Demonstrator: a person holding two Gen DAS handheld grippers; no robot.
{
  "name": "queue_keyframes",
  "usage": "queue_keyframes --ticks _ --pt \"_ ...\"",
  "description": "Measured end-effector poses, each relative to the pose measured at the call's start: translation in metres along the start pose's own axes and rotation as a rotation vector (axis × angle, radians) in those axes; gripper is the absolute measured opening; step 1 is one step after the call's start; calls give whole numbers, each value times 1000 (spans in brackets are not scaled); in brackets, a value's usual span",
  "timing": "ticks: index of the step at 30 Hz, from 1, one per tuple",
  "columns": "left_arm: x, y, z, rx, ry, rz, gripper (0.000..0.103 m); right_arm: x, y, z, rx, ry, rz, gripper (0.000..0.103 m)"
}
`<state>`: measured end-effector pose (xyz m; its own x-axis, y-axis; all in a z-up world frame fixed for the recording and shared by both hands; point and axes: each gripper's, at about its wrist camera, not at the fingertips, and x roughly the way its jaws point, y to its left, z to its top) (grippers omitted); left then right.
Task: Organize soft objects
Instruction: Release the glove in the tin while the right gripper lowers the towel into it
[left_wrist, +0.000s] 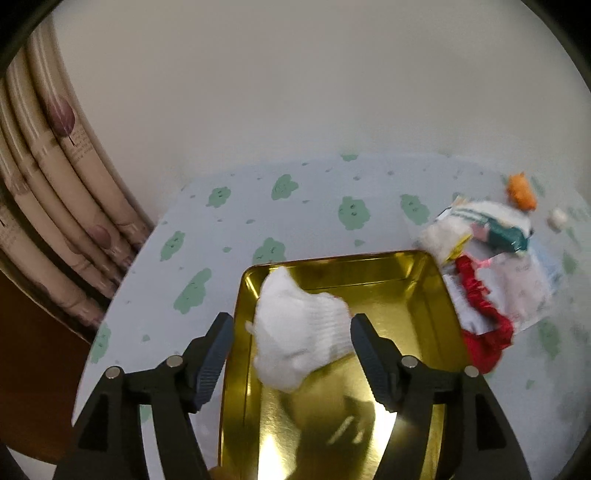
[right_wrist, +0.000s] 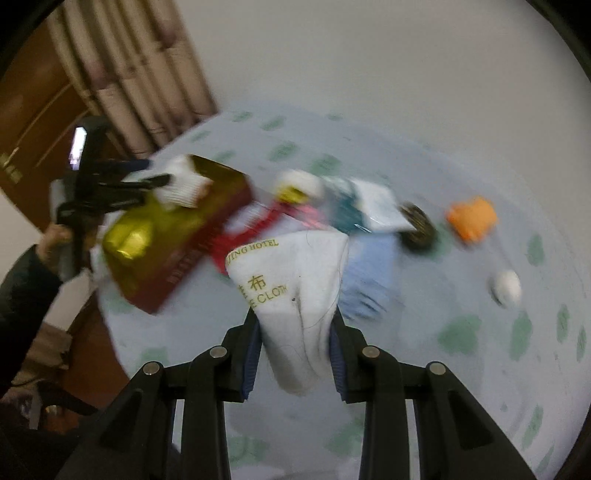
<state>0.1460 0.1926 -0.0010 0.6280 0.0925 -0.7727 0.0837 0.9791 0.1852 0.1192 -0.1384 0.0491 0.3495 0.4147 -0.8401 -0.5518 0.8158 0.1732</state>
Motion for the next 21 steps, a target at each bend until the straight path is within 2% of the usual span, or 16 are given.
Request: queue_keyframes --ticks 4,6,7,10,13,16,18,21 --pt "-1 6 -3 -21 51 -33 69 7 37 28 -30 -42 68 31" --pt "-13 16 -13 -69 34 -101 69 13 56 43 -40 -56 103 31" --pt "-21 22 -19 -101 19 -111 69 19 67 50 -48 -55 124 31" --pt "-49 42 -44 -185 -21 -77 69 42 97 68 -90 -36 145 31" --pt "-67 58 -75 -272 -4 -46 69 79 125 86 -100 17 180 31" --pt "-79 72 -111 -381 41 -58 69 127 158 97 -104 91 208 32" --pt "-86 78 -135 -453 63 -74 69 150 178 98 -128 131 186 32" --pt "-100 82 -160 -502 67 -68 69 180 200 99 -133 174 182 33"
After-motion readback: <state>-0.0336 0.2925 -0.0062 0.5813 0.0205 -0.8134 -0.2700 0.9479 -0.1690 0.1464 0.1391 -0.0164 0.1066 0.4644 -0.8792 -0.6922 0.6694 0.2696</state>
